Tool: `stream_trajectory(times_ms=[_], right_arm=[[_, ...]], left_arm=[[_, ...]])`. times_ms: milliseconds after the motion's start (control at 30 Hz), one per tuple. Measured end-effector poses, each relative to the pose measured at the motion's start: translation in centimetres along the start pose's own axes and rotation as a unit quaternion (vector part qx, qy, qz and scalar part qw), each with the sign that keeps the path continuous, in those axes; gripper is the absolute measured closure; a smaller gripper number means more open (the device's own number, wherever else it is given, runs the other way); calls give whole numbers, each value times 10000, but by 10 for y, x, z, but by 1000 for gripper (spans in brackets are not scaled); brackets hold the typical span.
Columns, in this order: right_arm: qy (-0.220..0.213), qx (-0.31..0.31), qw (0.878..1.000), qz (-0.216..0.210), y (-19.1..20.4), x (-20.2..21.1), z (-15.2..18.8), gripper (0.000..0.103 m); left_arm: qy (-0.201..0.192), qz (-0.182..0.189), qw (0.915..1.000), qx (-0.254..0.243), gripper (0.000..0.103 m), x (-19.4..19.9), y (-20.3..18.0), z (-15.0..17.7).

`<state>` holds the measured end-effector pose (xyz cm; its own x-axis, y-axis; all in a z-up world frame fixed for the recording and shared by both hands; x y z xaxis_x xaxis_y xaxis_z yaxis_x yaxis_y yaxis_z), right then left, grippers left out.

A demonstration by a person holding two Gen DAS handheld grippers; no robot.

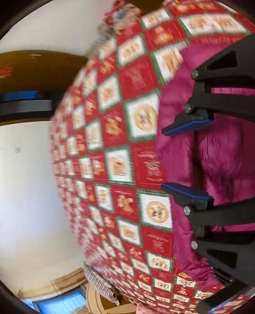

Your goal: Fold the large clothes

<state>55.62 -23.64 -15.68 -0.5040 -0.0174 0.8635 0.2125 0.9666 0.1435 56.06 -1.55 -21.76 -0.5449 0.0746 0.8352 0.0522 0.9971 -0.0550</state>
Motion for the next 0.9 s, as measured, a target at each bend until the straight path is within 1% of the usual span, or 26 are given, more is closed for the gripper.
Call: stream_trajectory(times_ms=[67, 100, 133, 167, 200, 267, 333, 367, 433, 500, 567, 600, 633, 667, 700, 733, 767, 833, 900], right_arm=[[359, 72, 9993, 118, -4, -26, 14, 54], [450, 139, 9987, 172, -8, -33, 22, 55], [495, 233, 9983, 189, -12, -37, 29, 59], [365, 451, 9981, 185, -14, -38, 36, 59], [258, 633, 9973, 279, -13, -35, 40, 59], [74, 1014, 9931, 588, -7, -33, 49, 57], [-35, 1237, 9884, 885, 1, -33, 52, 57], [-61, 1317, 9864, 985, 3, -35, 53, 57], [-109, 1324, 9863, 981, 2, -35, 52, 57], [-140, 1276, 9878, 887, -1, -34, 52, 57], [-159, 1246, 9886, 828, -3, -32, 53, 56], [-166, 1245, 9887, 823, -2, -33, 52, 56], [-175, 1246, 9887, 818, -1, -33, 52, 56], [-181, 1243, 9888, 809, 0, -33, 52, 56], [-188, 1240, 9889, 801, 0, -33, 52, 56], [-196, 1240, 9889, 794, 0, -33, 53, 56], [-207, 1236, 9890, 781, 0, -32, 53, 56], [-231, 1226, 9895, 733, 0, -31, 54, 56], [-241, 1194, 9903, 672, -2, -30, 55, 56]], left_arm=[[-5, -24, 10000, -14, 84, 0, -1, 0], [-7, -21, 10000, -12, 84, -1, 0, 0], [-7, -25, 10000, -17, 84, -1, -1, 0], [-7, -39, 10000, -25, 84, -1, -1, 0], [-15, -69, 10000, -49, 84, 0, -1, 0], [-21, -124, 9999, -81, 83, 0, -4, 0], [-4, -114, 9999, -90, 81, 1, -4, 0], [15, -1, 10000, -51, 81, 2, -2, 0], [124, 558, 9982, 190, 80, 11, 10, 2], [189, 1096, 9925, 498, 79, 27, 24, 4], [167, 1342, 9886, 657, 75, 43, 31, 6], [104, 1397, 9876, 708, 71, 53, 35, 5], [-51, 1436, 9868, 748, 61, 64, 36, 1], [-194, 1432, 9865, 773, 55, 71, 35, -6], [-338, 1394, 9868, 749, 43, 77, 31, -15], [-449, 1323, 9879, 666, 37, 80, 23, -26], [-549, 1246, 9892, 545, 36, 81, 11, -38], [-585, 1278, 9893, 388, 34, 73, -9, -56], [-392, 1116, 9924, 353, 34, 52, -25, -64]])
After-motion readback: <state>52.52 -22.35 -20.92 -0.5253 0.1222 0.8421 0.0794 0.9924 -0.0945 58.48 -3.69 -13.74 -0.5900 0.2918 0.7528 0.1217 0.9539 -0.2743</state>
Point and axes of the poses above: each gripper's, at about its wrist camera, not at the fingertips, and x roughly against the way its jaws point, y to its left, z to its underside, the point moved 4 cm from there along -x, roughly the way its jaws point, and after that the axes turned 9 degrees about y, right-handed, at the moved point
